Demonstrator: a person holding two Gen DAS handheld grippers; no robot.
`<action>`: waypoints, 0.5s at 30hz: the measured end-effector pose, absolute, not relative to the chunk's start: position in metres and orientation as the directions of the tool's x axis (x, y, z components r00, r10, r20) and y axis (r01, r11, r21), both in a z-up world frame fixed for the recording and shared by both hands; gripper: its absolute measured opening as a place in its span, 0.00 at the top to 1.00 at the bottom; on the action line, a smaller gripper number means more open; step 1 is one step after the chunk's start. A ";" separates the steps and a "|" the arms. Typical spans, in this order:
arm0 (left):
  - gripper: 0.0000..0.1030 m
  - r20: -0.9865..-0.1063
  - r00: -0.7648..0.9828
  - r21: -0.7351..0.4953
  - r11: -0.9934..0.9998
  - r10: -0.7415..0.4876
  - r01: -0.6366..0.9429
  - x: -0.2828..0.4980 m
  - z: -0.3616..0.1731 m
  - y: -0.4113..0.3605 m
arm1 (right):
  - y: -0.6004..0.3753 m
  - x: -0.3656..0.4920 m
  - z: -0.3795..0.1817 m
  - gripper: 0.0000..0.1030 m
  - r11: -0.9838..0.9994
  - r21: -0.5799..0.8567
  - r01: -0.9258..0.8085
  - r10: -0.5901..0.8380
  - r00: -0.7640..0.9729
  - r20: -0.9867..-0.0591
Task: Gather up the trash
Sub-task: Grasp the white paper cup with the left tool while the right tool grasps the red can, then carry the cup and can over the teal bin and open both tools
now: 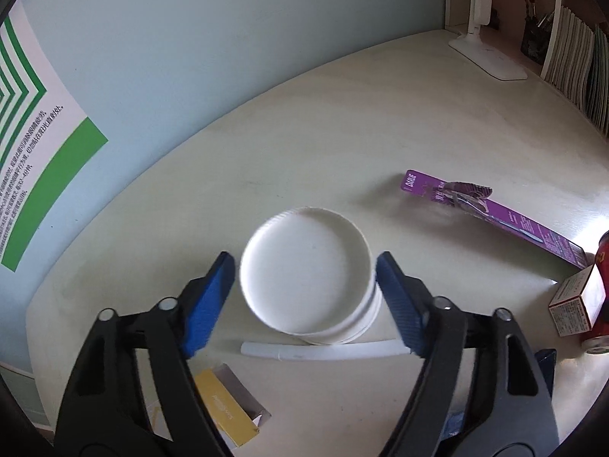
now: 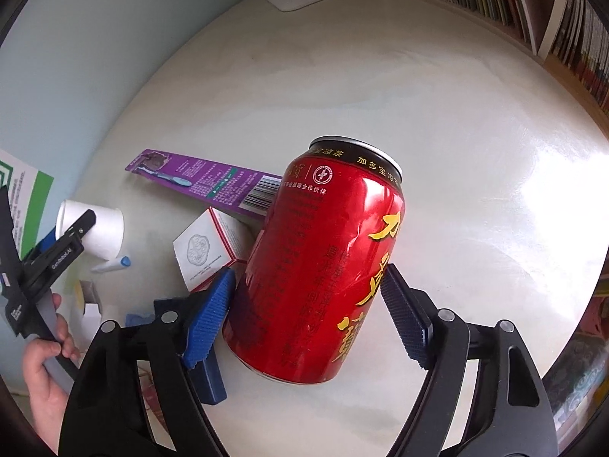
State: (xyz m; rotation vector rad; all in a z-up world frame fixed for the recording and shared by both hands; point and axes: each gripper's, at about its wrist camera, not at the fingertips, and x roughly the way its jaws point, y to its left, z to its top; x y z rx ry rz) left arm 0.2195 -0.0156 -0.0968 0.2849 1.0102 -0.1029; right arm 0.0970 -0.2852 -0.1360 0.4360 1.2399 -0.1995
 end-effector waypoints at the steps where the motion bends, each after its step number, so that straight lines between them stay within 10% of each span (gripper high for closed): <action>1: 0.41 -0.852 0.522 0.171 0.961 0.035 0.216 0.220 -0.098 -0.015 | -0.286 0.096 -0.135 0.25 0.902 0.210 0.378 0.086 0.319 -0.944; 15: 0.45 -0.807 0.587 0.100 0.966 -0.061 0.239 0.181 -0.055 -0.014 | -0.307 0.053 -0.104 0.28 0.879 0.272 0.391 0.106 0.397 -0.912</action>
